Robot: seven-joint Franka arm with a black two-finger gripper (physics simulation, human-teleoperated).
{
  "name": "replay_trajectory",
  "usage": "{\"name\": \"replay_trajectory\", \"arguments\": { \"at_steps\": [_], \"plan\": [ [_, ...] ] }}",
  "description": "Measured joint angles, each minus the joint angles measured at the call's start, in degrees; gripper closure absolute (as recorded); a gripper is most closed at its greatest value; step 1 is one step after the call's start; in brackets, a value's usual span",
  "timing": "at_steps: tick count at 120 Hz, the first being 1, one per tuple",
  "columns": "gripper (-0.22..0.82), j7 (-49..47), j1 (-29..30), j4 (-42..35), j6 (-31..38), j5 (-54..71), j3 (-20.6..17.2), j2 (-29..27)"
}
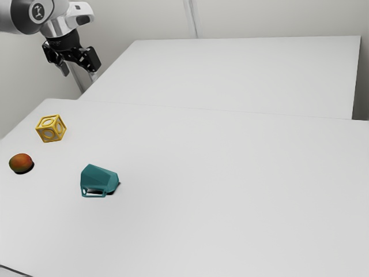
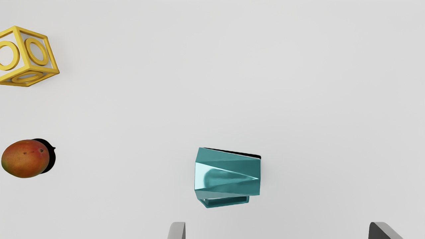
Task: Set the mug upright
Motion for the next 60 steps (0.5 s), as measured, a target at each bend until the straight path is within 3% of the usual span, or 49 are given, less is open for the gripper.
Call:
{"name": "replay_trajectory", "arguments": {
  "at_steps": [32,60],
  "plan": [
    [0.00,1.0,1.4,-2.0,1.1,0.0,0.0,0.1],
    [0.00,1.8,10.1,-5.4,1.1,-9.7,0.1,0.9]
  ]
}}
